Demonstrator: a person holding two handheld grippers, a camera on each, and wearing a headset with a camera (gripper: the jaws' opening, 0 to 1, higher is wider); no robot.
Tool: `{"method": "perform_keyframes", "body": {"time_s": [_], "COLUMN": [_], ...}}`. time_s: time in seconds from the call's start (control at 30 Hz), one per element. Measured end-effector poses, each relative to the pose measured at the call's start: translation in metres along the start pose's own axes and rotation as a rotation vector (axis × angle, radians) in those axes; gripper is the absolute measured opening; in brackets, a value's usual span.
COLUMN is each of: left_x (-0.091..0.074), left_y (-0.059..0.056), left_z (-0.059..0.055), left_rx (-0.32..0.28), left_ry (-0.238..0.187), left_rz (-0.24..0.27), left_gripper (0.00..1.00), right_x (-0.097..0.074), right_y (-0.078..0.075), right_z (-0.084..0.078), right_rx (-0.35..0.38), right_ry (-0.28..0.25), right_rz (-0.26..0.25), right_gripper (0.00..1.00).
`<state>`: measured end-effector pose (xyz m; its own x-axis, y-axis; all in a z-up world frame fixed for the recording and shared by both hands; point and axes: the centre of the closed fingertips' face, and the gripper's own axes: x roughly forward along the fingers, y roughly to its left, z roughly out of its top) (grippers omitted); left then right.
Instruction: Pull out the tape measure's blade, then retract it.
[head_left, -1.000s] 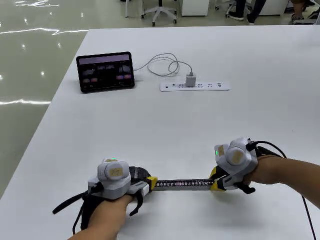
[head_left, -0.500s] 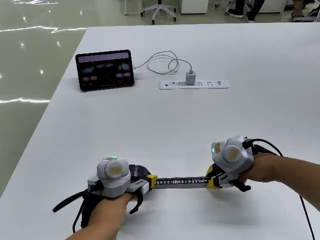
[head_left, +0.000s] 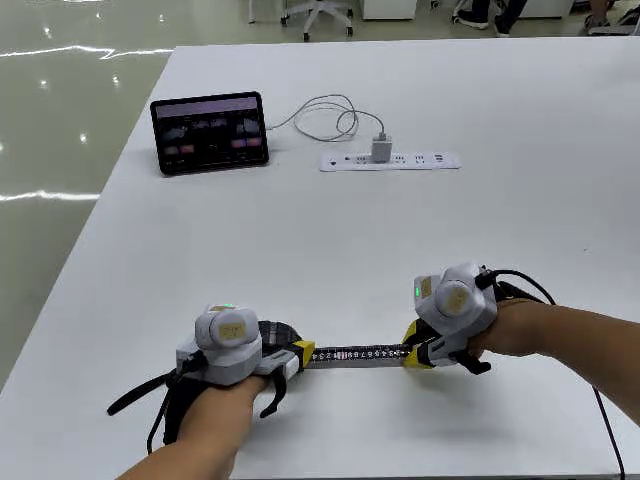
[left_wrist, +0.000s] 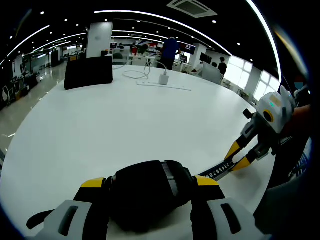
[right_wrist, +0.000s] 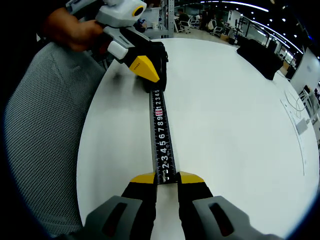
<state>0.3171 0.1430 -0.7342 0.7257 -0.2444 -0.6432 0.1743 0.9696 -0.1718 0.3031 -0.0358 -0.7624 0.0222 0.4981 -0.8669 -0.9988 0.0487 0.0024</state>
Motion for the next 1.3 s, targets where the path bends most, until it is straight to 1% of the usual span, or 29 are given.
{"method": "perform_keyframes", "body": {"time_s": [0.47, 0.5, 0.53, 0.57, 0.77, 0.9, 1.13, 1.3], "left_x": [0.000, 0.000, 0.000, 0.000, 0.001, 0.000, 0.000, 0.000], "left_y": [0.000, 0.000, 0.000, 0.000, 0.000, 0.000, 0.000, 0.000], "left_z": [0.000, 0.000, 0.000, 0.000, 0.000, 0.000, 0.000, 0.000], "left_rx": [-0.001, -0.001, -0.001, -0.001, -0.001, -0.001, 0.000, 0.001], "left_ry": [0.001, 0.001, 0.001, 0.000, 0.001, 0.002, 0.002, 0.002], "left_rz": [0.000, -0.001, -0.001, -0.001, -0.001, -0.001, -0.002, -0.003], "left_gripper": [0.63, 0.63, 0.63, 0.63, 0.63, 0.63, 0.63, 0.63], "right_x": [0.005, 0.005, 0.006, 0.006, 0.008, 0.009, 0.009, 0.010], "right_y": [0.001, 0.001, 0.001, 0.001, 0.002, 0.002, 0.002, 0.003], "right_z": [0.006, 0.007, 0.008, 0.009, 0.013, 0.014, 0.017, 0.019], "right_rx": [-0.010, 0.012, 0.017, 0.007, 0.005, 0.027, 0.018, 0.011], "right_ry": [-0.002, -0.009, -0.012, -0.014, -0.021, -0.019, -0.023, -0.035], "right_rz": [0.001, -0.007, -0.009, -0.008, -0.005, -0.008, -0.005, -0.006], "right_gripper": [0.11, 0.11, 0.11, 0.11, 0.11, 0.12, 0.12, 0.11]}}
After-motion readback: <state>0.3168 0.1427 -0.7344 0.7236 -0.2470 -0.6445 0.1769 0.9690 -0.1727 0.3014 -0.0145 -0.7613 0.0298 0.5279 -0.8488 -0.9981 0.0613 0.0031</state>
